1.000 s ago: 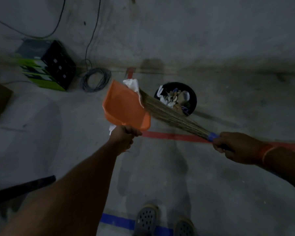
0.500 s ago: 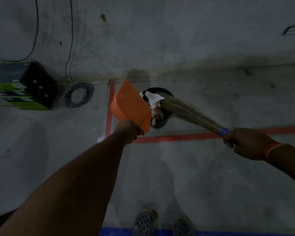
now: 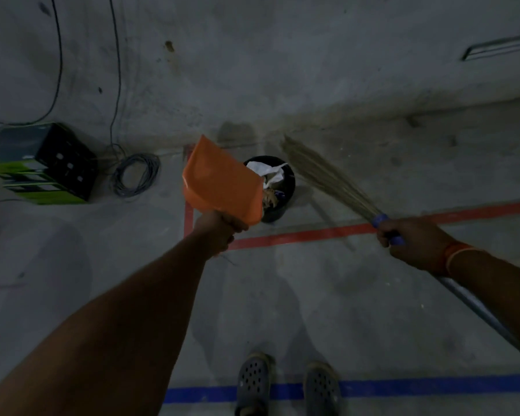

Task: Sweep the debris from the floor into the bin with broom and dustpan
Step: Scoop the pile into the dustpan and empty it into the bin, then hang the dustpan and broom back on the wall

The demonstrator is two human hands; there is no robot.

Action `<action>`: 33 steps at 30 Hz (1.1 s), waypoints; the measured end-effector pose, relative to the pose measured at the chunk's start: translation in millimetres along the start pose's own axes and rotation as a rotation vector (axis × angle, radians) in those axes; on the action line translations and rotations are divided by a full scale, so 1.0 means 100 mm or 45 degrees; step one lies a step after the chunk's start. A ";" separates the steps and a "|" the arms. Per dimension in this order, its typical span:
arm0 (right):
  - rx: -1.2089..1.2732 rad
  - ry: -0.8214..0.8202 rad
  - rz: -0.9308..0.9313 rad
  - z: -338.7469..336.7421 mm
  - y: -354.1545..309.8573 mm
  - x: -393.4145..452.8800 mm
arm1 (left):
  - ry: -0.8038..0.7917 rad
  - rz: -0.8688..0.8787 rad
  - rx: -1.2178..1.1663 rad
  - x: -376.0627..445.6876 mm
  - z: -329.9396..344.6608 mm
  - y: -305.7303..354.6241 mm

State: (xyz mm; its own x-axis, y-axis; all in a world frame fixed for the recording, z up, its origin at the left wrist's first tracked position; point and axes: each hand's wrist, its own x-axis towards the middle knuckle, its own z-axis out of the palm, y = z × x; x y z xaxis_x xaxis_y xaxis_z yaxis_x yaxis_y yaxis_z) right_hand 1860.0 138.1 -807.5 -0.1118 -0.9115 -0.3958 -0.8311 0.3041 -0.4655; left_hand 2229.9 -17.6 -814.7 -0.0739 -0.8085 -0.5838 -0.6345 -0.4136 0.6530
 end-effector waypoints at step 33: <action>1.606 0.459 0.471 -0.70 -1.18 -3.14 | -0.497 0.340 -0.386 -2.87 -0.35 0.76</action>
State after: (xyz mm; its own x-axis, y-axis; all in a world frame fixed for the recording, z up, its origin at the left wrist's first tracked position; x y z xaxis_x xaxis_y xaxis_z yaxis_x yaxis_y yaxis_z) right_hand 1954.6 369.2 -572.7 -0.5135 -0.6843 -0.5177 0.3147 0.4111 -0.8555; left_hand 2230.0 168.3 -581.2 -0.5174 -0.7108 -0.4764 -0.3089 -0.3640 0.8787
